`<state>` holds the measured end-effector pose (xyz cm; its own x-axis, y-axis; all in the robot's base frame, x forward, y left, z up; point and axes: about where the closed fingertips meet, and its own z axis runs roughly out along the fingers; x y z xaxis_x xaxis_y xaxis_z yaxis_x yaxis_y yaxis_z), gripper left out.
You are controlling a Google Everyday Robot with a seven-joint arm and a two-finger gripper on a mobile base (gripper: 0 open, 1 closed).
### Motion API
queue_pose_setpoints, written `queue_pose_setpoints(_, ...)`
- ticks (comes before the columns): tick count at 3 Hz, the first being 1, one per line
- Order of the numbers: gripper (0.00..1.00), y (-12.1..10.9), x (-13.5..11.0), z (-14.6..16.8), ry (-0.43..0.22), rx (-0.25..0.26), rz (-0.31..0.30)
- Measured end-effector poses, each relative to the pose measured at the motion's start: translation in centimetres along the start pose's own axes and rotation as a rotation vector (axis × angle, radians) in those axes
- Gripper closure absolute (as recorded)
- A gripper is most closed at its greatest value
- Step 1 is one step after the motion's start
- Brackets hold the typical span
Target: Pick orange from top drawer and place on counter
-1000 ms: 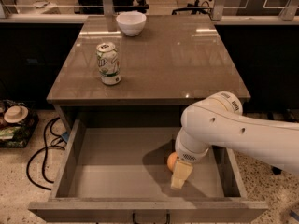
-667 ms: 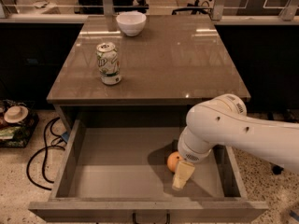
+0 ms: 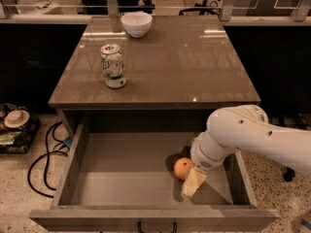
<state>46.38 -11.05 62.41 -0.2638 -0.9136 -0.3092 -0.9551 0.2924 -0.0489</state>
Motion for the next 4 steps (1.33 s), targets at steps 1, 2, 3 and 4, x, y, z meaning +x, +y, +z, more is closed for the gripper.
queue_pose_setpoints(1,0.0,0.05,0.06,0.55,-0.032,-0.014,0.005)
queue_pose_setpoints(2,0.16,0.2,-0.16,1.14,-0.047,-0.021,0.003)
queue_pose_setpoints(3,0.38,0.41,-0.43,1.42,-0.053,-0.02,-0.002)
queue_pose_setpoints(4,0.62,0.48,-0.45,1.46,-0.053,-0.02,-0.003)
